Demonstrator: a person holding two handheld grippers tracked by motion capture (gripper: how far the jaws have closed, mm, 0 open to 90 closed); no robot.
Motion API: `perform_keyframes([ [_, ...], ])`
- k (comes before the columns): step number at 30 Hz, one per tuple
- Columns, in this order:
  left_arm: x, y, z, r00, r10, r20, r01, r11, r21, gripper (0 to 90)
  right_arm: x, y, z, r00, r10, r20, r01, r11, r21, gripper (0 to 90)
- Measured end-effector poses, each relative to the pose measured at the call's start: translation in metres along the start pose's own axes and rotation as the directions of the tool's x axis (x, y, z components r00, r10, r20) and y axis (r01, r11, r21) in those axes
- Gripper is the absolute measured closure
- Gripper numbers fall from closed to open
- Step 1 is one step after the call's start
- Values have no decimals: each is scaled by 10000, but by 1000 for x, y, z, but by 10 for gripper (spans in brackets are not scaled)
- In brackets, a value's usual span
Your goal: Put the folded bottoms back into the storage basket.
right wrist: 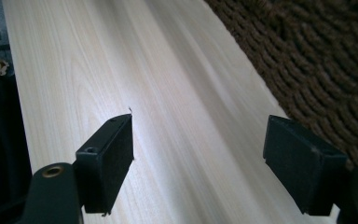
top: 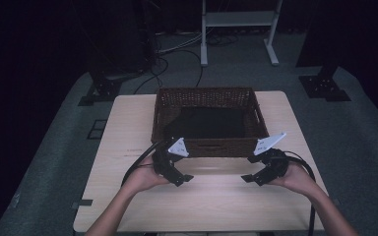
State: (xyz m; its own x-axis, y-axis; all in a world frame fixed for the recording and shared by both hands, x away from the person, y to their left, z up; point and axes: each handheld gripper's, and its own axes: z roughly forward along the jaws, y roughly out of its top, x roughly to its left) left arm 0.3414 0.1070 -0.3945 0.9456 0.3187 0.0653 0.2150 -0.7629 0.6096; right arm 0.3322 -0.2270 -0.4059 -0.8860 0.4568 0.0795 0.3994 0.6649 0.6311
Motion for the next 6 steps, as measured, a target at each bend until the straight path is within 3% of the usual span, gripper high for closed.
perform_keyframes([
  [6, -3, -6, 3, 10000, -16, 60, 17, 10000, -4, 117, 3, -9, 2, 9999, 12, 108, -12, 10000, 60, 229],
])
